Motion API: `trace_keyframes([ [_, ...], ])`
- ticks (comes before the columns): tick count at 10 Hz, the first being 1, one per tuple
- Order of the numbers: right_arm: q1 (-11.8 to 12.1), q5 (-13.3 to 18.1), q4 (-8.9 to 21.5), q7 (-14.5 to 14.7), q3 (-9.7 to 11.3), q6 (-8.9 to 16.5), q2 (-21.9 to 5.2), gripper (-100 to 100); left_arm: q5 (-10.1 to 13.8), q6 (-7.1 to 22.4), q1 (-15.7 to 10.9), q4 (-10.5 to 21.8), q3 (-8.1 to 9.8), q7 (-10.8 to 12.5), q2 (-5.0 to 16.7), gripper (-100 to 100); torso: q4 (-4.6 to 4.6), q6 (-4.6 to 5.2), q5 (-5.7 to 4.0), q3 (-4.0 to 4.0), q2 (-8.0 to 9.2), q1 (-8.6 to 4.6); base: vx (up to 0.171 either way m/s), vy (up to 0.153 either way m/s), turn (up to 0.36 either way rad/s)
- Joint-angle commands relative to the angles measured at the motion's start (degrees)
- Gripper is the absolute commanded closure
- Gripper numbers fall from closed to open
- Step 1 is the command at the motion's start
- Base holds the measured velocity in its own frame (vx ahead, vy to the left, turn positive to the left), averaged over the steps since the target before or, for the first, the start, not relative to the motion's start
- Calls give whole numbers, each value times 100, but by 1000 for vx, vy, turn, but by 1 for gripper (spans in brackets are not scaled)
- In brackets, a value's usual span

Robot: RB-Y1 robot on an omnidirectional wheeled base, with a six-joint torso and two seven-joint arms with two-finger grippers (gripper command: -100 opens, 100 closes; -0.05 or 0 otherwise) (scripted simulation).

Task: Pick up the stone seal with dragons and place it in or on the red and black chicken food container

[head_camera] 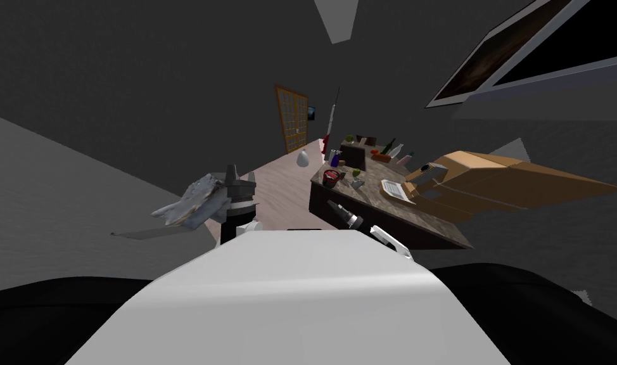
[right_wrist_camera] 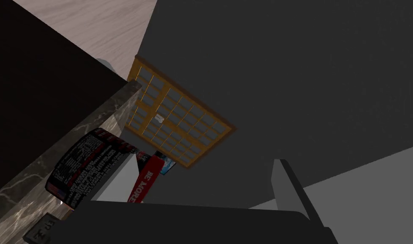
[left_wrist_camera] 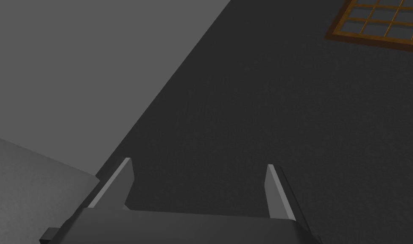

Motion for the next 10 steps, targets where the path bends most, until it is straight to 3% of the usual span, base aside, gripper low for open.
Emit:
trace_keyframes([
  [1, -2, 43, 81, 20, 73, 6, -286, -100, 0, 0, 0, 0, 0, 0, 0, 0, 0, 0, 0, 0, 0, 0, -34, 3, 77],
  [10, -104, 347, 792, 165, 559, -58, -1598, -100, 0, 0, 0, 0, 0, 0, 0, 0, -3, 0, 0, -8, -14, 1, -10, 4, 71],
])
